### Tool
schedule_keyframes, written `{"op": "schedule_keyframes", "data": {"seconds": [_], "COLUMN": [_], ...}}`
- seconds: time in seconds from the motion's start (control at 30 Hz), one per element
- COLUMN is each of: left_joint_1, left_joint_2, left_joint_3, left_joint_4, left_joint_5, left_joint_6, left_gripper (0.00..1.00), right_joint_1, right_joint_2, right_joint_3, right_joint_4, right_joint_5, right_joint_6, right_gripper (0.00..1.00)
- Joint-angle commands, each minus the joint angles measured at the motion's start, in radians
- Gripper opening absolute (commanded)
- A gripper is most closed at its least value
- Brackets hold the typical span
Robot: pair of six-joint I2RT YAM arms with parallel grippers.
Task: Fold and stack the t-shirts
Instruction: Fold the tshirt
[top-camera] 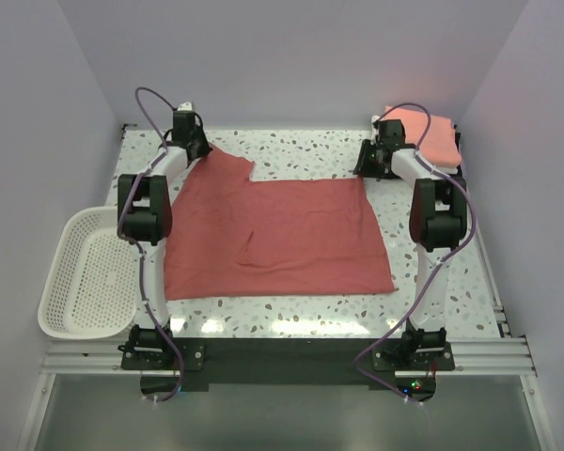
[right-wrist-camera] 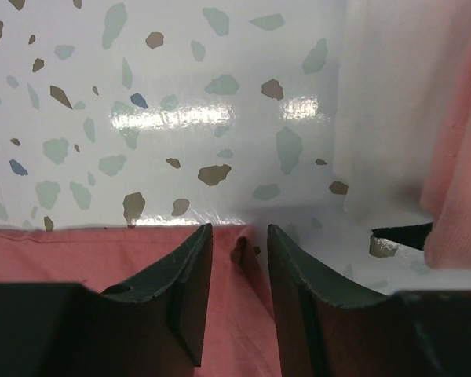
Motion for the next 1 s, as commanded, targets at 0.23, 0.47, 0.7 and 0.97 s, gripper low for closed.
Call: {"op": "schedule_keyframes", "data": {"seconds": [0.23, 0.47, 0.7, 0.97], "left_joint_1": [0.013, 0.018, 0.025, 0.030], "left_joint_2": [-0.094, -0.120, -0.152, -0.151], "left_joint_3": [0.013, 0.022, 0.062, 0.130], "left_joint_4": [0.055, 0.052, 0.040, 0.025], "left_joint_5": [0.018, 0.041, 0.032, 0.048], "left_joint_6": [0.012, 0.009, 0.004, -0.007], "left_gripper": [0.00, 0.00, 0.00, 0.00], "right_joint_1": [0.002, 0.002, -0.005, -0.027], "right_joint_2": [-0.004, -0.028, -0.080, -0.120], "right_joint_3": [0.054, 0.046, -0.029, -0.081], "right_joint_4": [-0.036, -0.041, 0.031, 0.111], "right_joint_5": [0.058, 0.107, 0.139, 0.156], "right_joint_6": [-0.022, -0.033, -0.036, -0.028], "right_gripper": [0.15, 0.07, 0.06, 0.06]}}
